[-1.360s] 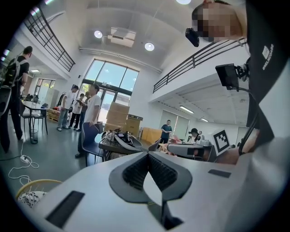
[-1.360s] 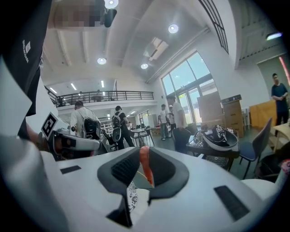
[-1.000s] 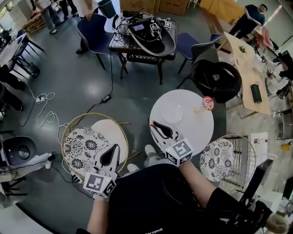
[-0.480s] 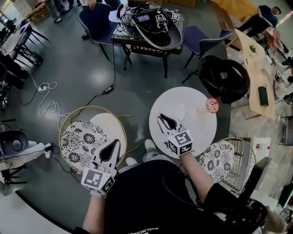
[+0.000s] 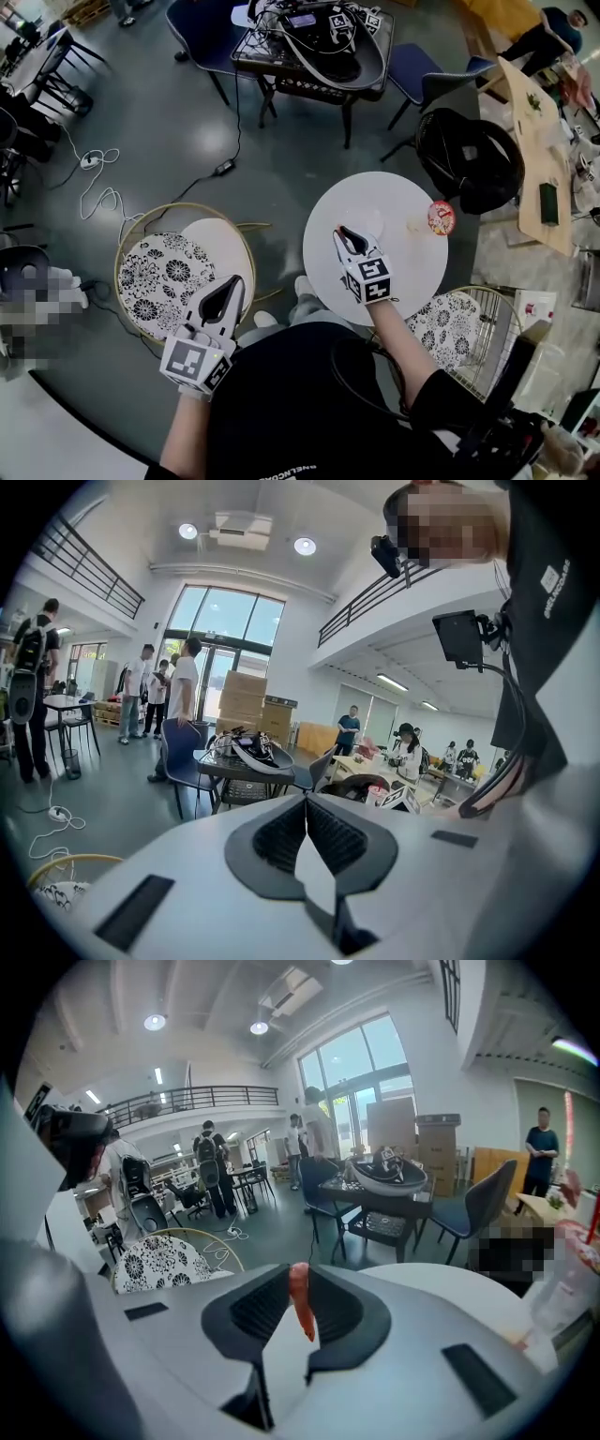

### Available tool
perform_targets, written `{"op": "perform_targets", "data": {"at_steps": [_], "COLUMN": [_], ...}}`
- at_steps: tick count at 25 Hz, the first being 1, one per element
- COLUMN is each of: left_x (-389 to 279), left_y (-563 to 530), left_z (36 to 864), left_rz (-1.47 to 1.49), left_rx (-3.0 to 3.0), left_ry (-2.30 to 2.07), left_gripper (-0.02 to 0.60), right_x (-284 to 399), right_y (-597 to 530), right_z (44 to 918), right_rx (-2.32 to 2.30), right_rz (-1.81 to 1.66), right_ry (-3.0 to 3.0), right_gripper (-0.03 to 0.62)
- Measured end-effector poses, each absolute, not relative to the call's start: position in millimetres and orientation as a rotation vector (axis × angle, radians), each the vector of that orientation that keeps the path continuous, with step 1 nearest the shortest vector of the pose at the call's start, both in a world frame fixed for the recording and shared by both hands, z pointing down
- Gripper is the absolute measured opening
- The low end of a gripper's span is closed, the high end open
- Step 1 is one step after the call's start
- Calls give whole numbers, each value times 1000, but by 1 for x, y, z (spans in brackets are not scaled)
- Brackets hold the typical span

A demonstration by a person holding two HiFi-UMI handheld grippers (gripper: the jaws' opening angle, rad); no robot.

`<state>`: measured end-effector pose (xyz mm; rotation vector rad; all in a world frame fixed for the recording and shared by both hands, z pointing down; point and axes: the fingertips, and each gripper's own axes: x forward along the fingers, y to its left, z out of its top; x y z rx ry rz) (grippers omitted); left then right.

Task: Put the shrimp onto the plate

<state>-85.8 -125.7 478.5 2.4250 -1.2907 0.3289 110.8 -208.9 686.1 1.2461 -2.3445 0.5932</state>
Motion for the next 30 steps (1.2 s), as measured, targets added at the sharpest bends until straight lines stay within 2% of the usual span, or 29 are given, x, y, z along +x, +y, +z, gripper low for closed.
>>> {"op": "perform_targets", "data": {"at_steps": [18, 30], "left_x": [-61, -57], "left_y": [-130, -127], "left_z": [495, 503], "left_rz": [405, 440], "left_rx": [2407, 2383], "left_ry": [-1280, -1298], "left_gripper": [6, 6], "right_x": [138, 139], "right_y": [-215, -222], "right_z": [787, 823], "right_rx": [1089, 1029], "right_rz": [612, 672], "right_ry": [-2140, -2076], "right_gripper": [71, 71]}}
